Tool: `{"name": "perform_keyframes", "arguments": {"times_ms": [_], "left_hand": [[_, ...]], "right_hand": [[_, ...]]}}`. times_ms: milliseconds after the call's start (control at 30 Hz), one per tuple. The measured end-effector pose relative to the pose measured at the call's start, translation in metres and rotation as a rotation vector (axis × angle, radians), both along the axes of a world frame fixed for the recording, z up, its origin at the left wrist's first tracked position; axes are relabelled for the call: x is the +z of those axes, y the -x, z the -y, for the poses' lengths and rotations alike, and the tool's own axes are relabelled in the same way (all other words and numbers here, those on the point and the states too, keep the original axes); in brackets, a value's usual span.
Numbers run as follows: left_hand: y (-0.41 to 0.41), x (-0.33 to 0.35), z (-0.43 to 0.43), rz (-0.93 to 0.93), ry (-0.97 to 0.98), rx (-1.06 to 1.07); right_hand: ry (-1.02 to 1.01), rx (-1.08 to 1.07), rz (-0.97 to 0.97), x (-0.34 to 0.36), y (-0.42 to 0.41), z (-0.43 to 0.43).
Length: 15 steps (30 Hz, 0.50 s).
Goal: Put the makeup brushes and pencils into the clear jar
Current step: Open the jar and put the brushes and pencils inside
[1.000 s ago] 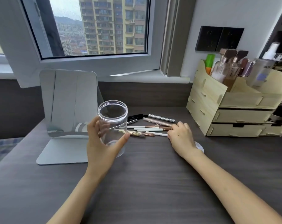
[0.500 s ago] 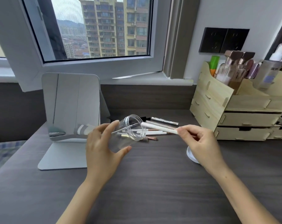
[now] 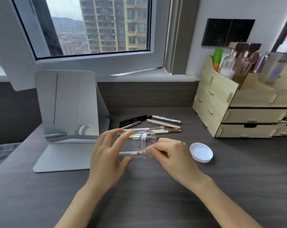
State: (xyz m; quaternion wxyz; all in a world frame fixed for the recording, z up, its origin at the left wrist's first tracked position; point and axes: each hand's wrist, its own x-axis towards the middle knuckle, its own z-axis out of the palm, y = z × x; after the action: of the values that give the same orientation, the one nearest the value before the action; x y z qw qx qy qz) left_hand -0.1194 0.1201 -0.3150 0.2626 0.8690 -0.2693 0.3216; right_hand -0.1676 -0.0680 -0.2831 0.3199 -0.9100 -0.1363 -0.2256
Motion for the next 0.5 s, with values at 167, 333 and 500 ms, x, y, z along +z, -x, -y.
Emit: {"name": "perform_keyframes", "arguments": {"times_ms": [167, 333, 500], "left_hand": [[-0.003, 0.003, -0.004, -0.054, 0.083, 0.02], [-0.003, 0.004, -0.006, -0.071, 0.108, 0.011], [-0.004, 0.003, -0.007, -0.068, 0.16, 0.031]], "right_hand": [[-0.381, -0.132, -0.05, -0.009, -0.027, 0.019], [0.249, -0.308, -0.068, -0.037, -0.075, 0.024], [0.338, -0.302, 0.045, -0.052, -0.09, 0.02]]}}
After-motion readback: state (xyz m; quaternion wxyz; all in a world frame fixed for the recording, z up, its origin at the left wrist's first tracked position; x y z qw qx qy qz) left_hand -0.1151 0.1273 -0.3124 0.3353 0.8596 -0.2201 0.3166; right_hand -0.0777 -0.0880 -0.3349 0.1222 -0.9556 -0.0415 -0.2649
